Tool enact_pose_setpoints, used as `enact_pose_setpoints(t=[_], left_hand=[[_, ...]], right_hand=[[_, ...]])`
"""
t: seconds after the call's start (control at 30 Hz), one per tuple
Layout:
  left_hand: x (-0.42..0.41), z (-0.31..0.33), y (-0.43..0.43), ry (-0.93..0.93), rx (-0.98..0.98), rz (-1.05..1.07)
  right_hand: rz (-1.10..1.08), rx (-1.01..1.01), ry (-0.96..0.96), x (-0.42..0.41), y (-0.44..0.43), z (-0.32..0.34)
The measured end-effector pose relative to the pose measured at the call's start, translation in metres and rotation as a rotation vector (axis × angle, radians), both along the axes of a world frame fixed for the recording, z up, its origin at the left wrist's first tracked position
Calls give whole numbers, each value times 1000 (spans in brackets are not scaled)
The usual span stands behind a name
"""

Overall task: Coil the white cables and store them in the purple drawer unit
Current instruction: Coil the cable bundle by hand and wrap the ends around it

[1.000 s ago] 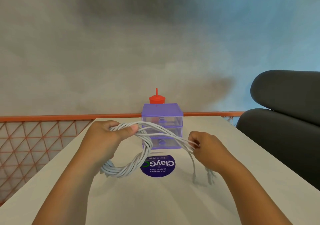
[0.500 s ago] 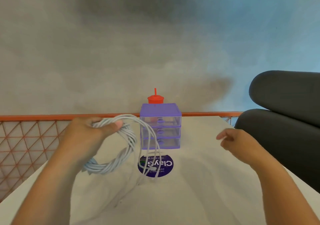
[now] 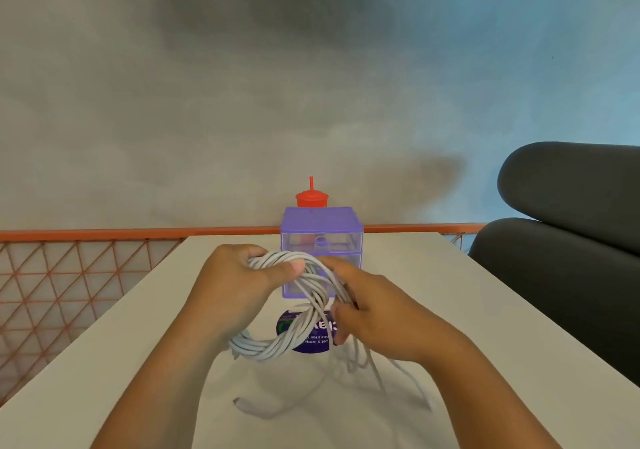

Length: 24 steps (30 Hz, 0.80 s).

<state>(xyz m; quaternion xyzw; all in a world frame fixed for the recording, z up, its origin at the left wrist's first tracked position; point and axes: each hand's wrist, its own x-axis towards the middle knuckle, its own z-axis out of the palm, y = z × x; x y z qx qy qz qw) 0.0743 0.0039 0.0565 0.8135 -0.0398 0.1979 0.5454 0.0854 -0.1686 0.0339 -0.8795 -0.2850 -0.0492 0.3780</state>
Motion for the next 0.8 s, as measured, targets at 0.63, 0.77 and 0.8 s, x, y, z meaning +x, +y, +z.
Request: enact_pose_setpoints(t=[0.63,0.77,0.8], left_hand=[[-18,7,-4,273,297,-300],[-21,9,-15,204,385,-343],[-23,10,-15,195,393,-344]], right_hand=[[-71,318,-165,3,-33,19],[-144,235,-236,5,-50,22],[-188,204,-262,5,-52,24]])
